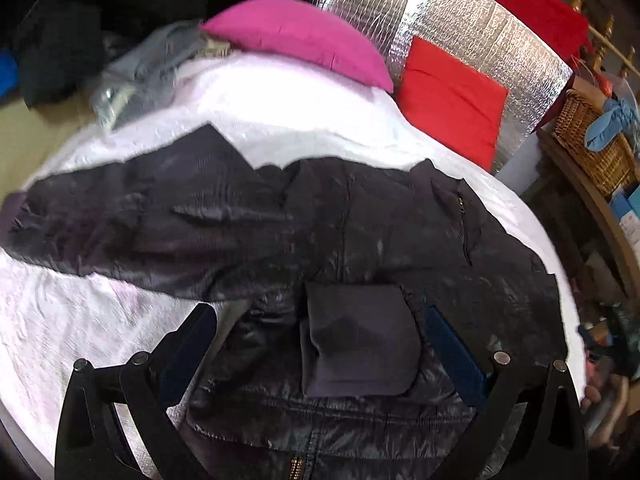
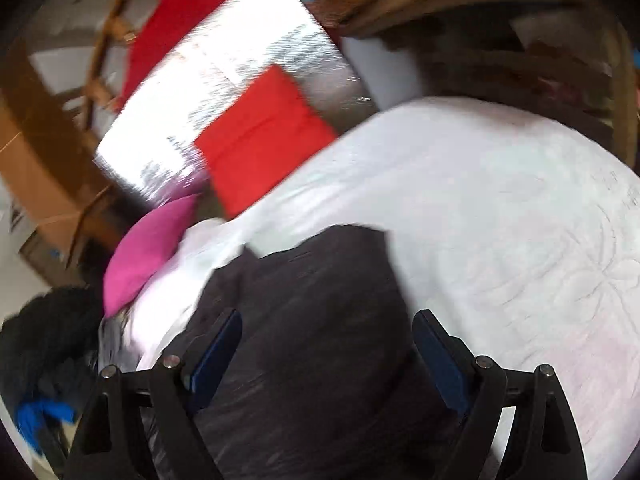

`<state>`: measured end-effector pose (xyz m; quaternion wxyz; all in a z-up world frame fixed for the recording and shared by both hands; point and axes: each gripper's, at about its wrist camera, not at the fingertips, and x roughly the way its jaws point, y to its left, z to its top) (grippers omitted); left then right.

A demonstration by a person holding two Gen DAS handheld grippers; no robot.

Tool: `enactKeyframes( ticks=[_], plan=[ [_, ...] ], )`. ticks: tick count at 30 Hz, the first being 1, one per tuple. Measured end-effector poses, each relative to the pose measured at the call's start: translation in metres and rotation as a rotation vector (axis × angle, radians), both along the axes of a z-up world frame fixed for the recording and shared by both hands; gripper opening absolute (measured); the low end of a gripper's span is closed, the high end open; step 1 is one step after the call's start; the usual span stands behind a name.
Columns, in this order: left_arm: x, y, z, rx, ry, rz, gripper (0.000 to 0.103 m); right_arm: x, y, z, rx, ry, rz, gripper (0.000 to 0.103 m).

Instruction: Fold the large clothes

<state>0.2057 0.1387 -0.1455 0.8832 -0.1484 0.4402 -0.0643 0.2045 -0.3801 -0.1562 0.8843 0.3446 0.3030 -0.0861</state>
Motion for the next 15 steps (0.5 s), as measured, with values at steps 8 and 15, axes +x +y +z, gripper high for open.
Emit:
enactKeyframes(
  ticks=[8, 15],
  plan=[
    [-0.006, -0.016, -0.006, -0.022, 0.006, -0.152, 0.052, 0.007, -0.036, -0.04, 0.129, 0.076, 0.05, 0.089],
    [0.003, -0.025, -0.025, -0.031, 0.104, -0.185, 0.091, 0.009, -0.008, -0.059, 0.135, 0.19, 0.119, 0.089]
  ],
)
